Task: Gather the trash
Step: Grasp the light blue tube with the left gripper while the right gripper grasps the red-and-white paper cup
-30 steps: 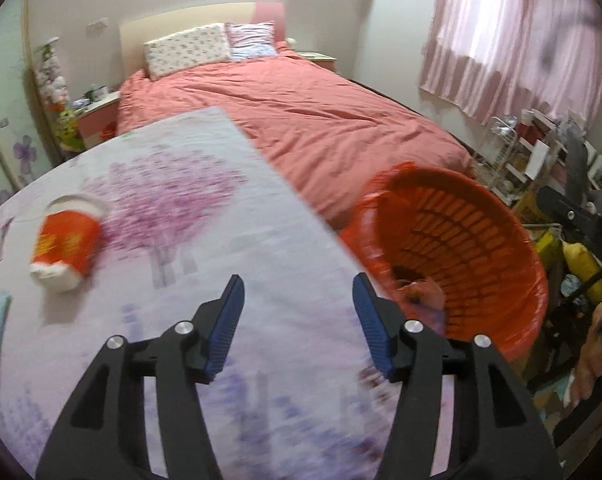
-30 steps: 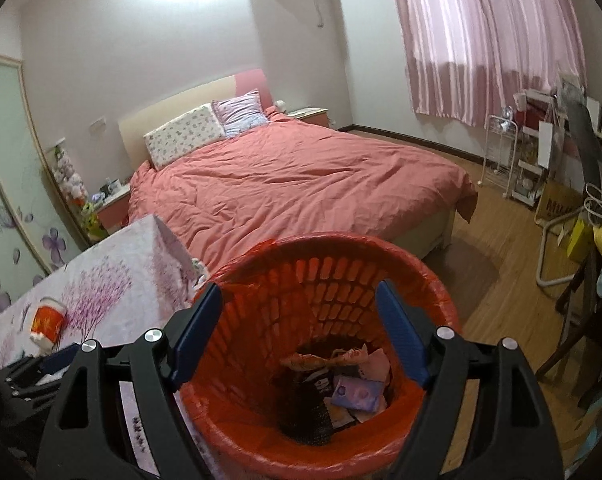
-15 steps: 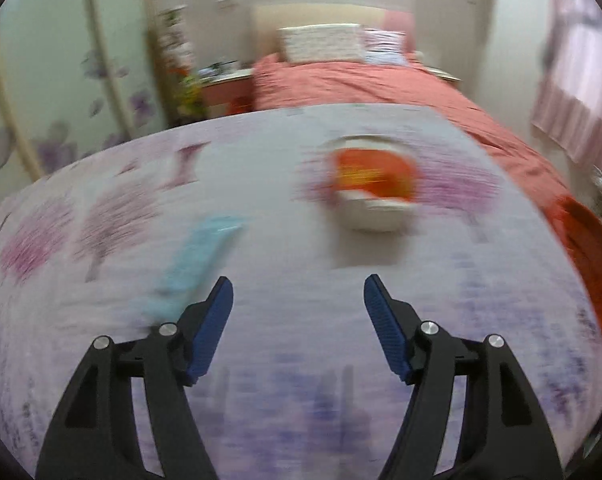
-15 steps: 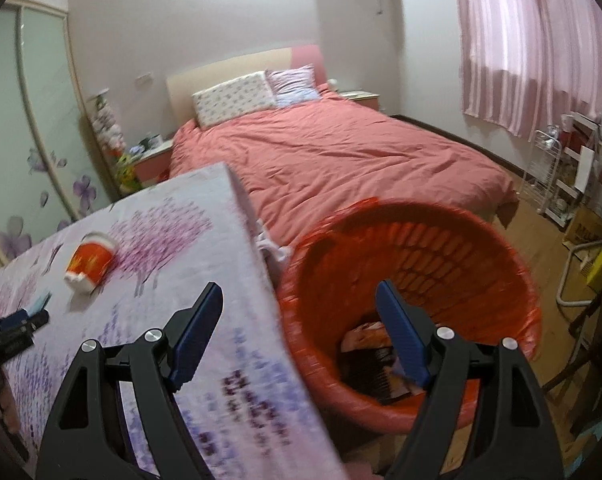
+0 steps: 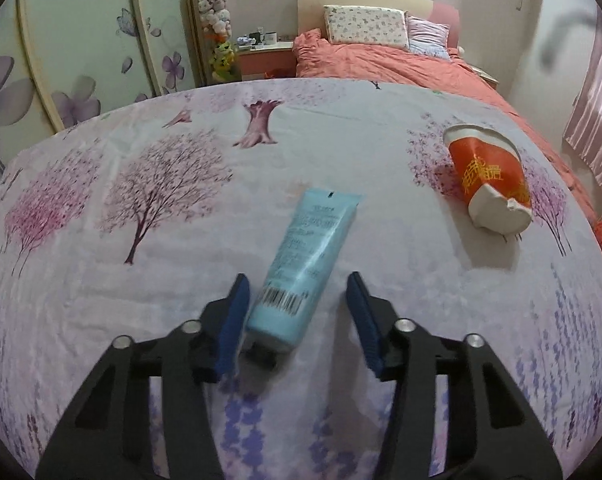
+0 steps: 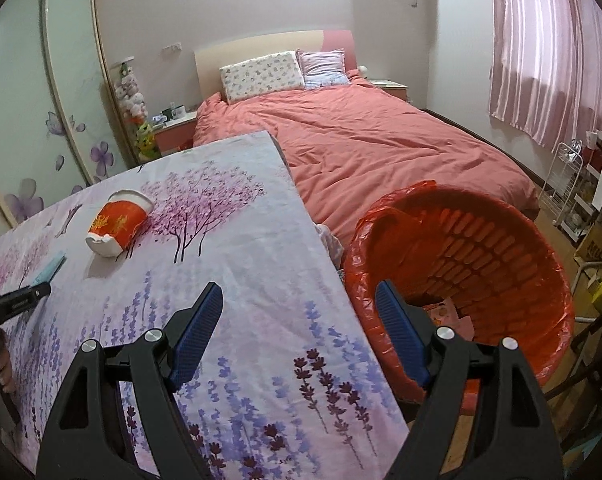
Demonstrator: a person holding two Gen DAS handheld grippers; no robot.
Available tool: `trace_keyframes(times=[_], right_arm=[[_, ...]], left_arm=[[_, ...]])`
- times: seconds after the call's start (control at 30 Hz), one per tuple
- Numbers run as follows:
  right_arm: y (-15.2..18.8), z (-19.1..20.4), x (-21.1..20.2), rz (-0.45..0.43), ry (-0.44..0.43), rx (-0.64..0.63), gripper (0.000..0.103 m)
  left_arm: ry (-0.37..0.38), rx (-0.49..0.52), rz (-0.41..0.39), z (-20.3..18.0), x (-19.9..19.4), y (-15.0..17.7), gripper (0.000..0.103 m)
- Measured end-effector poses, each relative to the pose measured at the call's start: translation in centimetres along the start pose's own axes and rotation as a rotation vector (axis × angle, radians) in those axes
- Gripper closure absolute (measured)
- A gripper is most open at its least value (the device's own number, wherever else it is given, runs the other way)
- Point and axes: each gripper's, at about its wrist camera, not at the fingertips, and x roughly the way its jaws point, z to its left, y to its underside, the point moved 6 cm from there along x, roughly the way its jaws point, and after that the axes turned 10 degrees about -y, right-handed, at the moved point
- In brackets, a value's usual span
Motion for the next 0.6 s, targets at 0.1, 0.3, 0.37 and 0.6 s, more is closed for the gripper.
trace_keyframes(times=[0.1, 0.3, 0.37, 0.6], right_arm=[[0.1, 0.5, 0.3, 0.008, -0.001, -0.004, 0.025], [0.4, 1.8, 0.9, 0.022, -0.020, -0.013, 0.025], [0.4, 2.5, 1.1, 0.026, -0.029, -0.021, 0.025], [0.6, 5.7, 2.5, 0.048, -0.069, -0.059, 0.025]], left_arm=[[0.004, 0.004, -0.001, -0.5, 0.4, -0.6, 0.068], [-0.014, -0.018, -0.005, -0.8, 0.6, -0.9, 0.074], [-0.046, -0.031, 0.000, -0.1, 0.8, -1.0, 0.074], [-0.079, -0.075, 0.001, 3.3, 1.2, -0.6, 0.074]])
